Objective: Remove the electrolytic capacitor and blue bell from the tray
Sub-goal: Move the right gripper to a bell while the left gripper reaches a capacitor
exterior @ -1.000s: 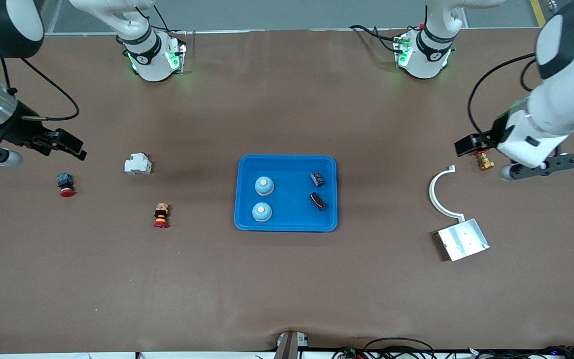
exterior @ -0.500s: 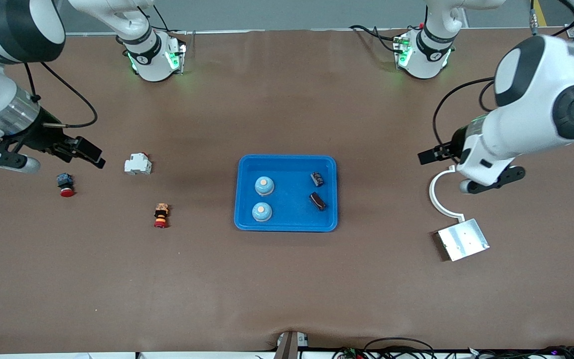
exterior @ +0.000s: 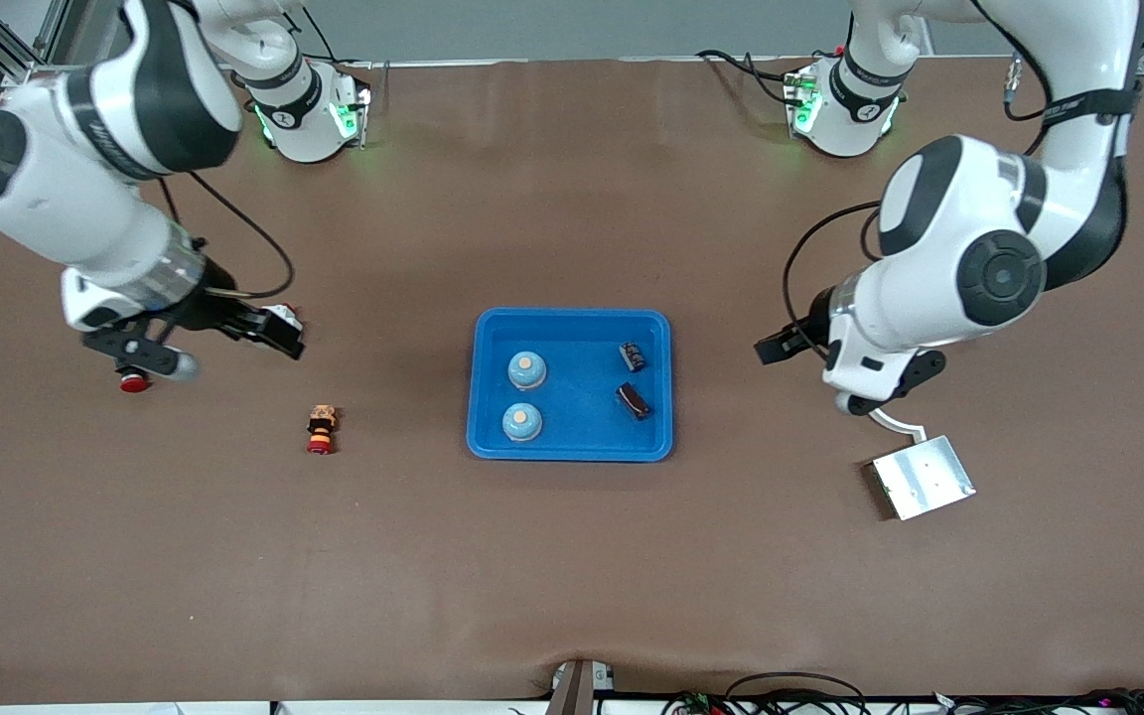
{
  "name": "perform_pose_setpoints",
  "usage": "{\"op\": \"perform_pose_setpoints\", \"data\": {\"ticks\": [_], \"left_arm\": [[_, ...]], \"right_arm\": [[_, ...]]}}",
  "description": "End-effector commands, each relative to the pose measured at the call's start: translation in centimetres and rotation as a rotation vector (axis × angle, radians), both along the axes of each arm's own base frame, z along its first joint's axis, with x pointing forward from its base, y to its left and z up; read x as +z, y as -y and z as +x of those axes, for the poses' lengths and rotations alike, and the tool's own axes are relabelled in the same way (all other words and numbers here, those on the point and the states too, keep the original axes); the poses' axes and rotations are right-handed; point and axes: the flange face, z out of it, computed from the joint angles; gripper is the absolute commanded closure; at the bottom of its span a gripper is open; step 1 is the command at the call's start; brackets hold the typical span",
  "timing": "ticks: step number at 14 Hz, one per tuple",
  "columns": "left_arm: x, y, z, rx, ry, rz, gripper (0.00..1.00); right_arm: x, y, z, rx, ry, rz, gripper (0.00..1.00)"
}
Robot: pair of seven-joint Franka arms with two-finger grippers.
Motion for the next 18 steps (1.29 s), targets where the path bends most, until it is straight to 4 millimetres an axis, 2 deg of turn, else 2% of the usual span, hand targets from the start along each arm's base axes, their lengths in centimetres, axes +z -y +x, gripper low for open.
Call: {"op": "perform_pose_setpoints", "data": {"ticks": [1,2,6,9,11,15,18], "left_arm": [[-2.0,3.7,0.0,0.071,0.006,0.0,0.0],[-3.2,5.1,-0.1,0.096,0.008,0.007,0.0],[-8.1,9.2,-0.2,0.213,0.028,0.025,0.0],[-10.0,11.8,-1.2,0.24,0.028,0.034,0.0],[-11.6,13.2,-2.0,0.234,0.014,0.046,0.0],[-15.5,15.2,-3.0,0.228,0.004,0.068,0.0],[-18.6,15.4,-2.5,0.239,0.018,0.066,0.0]], "right_arm": [[-0.3,-3.6,-0.8,-0.086,-0.01,0.008,0.0],[-0.9,-5.0,-1.0,-0.098,-0.01,0.006,0.0],[-3.5,-7.1,-0.5,-0.159,-0.018,0.003,0.0],[-7.3,-8.9,0.8,-0.18,0.031,-0.042,0.0],[-8.4,-10.2,1.3,-0.221,0.052,-0.036,0.0],[-10.4,-12.5,1.0,-0.237,0.024,-0.039,0.0],[-12.5,-15.1,0.1,-0.268,0.008,-0.042,0.0]]}}
